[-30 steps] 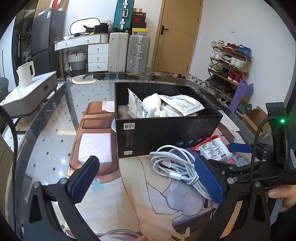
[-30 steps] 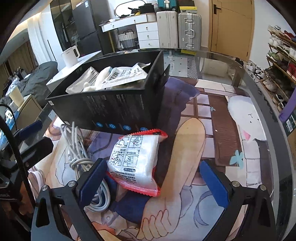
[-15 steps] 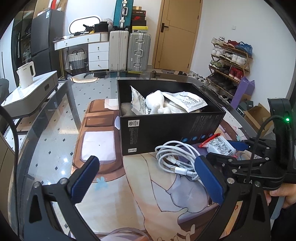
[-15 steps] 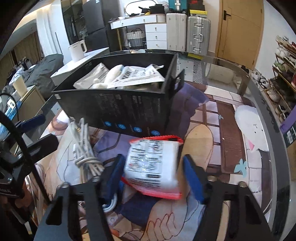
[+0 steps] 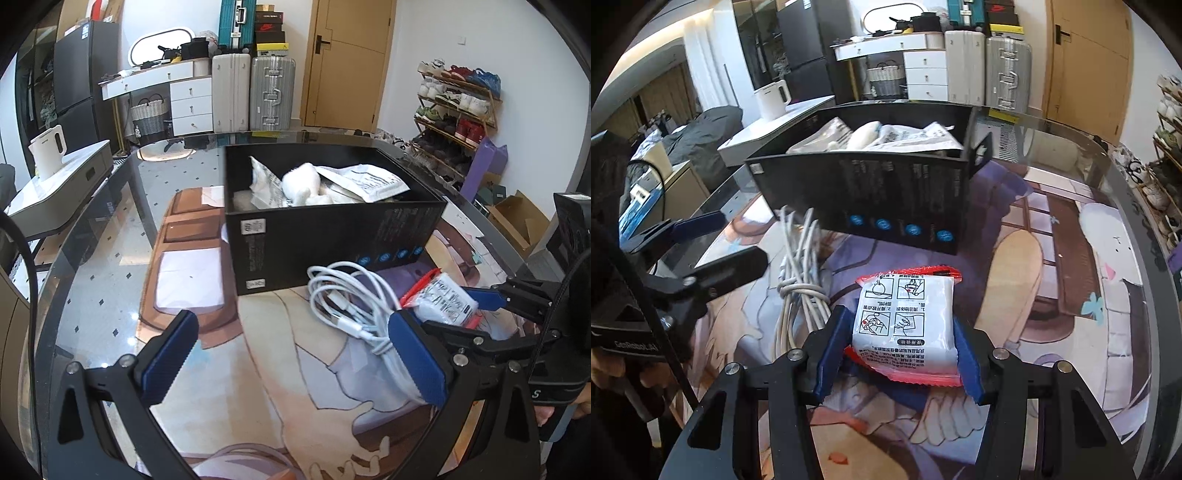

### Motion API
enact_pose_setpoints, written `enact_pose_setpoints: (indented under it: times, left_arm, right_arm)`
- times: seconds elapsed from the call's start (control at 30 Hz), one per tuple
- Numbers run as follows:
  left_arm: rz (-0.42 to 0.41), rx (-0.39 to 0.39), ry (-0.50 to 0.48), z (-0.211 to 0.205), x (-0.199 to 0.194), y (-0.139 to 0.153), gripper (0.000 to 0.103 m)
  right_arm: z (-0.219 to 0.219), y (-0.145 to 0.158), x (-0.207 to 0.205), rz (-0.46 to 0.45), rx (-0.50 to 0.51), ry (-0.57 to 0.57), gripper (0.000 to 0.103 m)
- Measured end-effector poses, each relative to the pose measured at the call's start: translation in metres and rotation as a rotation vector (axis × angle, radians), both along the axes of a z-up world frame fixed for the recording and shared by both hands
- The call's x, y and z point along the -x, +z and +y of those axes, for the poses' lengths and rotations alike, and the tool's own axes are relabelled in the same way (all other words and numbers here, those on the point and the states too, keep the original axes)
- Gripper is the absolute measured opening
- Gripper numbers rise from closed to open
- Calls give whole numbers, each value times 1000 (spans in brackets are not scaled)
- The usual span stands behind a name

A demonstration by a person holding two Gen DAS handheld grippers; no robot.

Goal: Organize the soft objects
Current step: 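Grasp the coiled white cable with the left tool while the right tool holds the sachet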

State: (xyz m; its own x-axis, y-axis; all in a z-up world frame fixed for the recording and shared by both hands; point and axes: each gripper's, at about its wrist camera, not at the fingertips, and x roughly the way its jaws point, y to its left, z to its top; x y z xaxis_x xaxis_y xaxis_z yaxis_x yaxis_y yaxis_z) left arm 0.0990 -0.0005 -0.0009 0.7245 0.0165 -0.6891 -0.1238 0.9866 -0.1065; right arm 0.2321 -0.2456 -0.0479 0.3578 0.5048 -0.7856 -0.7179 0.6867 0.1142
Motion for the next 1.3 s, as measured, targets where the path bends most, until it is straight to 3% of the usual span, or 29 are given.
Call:
enact_pose_setpoints:
  times: [0.13,0.2,0.7,0.83,1.3]
  left_arm:
    - [6,5,-13,-4,-2,0,103]
    - [8,8,-19,-6,-2,0,103]
    - [83,-4,-48,-37,-17,-7,103]
    - [130,-64,-27,-44,-23,-15,103]
    - [165,-20,-8,-16,-15,-22,103]
  right_arm:
    - [-4,1,2,37,-46,22,53]
    - [-4,1,2,24,-29,17,48]
    - [-34,16,-9,-20,-41,-66,48]
    - [-41,17,-11,-19,-45,-78,48]
    - [-42,16,-10,-18,-43,-81,48]
